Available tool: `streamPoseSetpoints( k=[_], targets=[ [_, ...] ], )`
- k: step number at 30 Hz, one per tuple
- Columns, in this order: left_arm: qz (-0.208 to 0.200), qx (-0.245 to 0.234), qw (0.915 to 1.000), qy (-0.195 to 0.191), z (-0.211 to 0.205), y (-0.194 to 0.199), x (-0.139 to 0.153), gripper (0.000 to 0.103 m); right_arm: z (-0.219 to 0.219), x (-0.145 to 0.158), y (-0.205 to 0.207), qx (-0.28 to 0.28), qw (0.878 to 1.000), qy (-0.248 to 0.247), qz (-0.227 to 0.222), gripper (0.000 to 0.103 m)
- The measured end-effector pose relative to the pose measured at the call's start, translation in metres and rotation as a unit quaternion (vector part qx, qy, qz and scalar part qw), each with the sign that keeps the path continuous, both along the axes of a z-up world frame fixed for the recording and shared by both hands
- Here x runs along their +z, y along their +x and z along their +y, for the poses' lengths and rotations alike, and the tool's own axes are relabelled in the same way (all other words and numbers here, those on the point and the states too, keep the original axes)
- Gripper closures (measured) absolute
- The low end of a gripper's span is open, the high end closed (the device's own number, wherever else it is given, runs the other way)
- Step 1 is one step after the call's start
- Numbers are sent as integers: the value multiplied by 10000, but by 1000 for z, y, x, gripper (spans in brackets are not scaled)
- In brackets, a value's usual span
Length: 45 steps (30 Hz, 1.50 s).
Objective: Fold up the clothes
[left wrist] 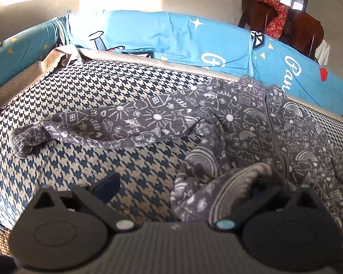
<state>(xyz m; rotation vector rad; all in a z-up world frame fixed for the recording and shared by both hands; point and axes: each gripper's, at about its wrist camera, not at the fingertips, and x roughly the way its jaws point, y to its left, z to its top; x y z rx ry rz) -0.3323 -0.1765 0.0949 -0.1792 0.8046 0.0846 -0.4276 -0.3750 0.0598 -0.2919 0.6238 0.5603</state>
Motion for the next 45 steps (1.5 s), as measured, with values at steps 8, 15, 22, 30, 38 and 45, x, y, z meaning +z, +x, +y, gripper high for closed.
streamPoseSetpoints(
  k=[8,15,22,30,38,45],
  targets=[
    [-148,154,9998,-22,9,-3,10,0,14,-4,22,83,9991,-159,-379,69],
    [-157,196,9997,-20,12,-6,9,0,25,-18,40,118,9984,-399,-392,83],
    [-200,196,9996,-8,15,-14,11,0,23,-9,32,-288,9904,-896,-1008,101],
    [-212,118,9997,3,12,-28,12,0,23,-13,29,-598,9766,-1551,-1365,101],
    [-62,183,9998,0,17,-38,4,0,2,-7,28,-545,9911,-988,-707,103],
    [-50,165,9998,12,17,-39,2,0,-16,0,26,-486,9979,-414,-143,95]
  ],
)
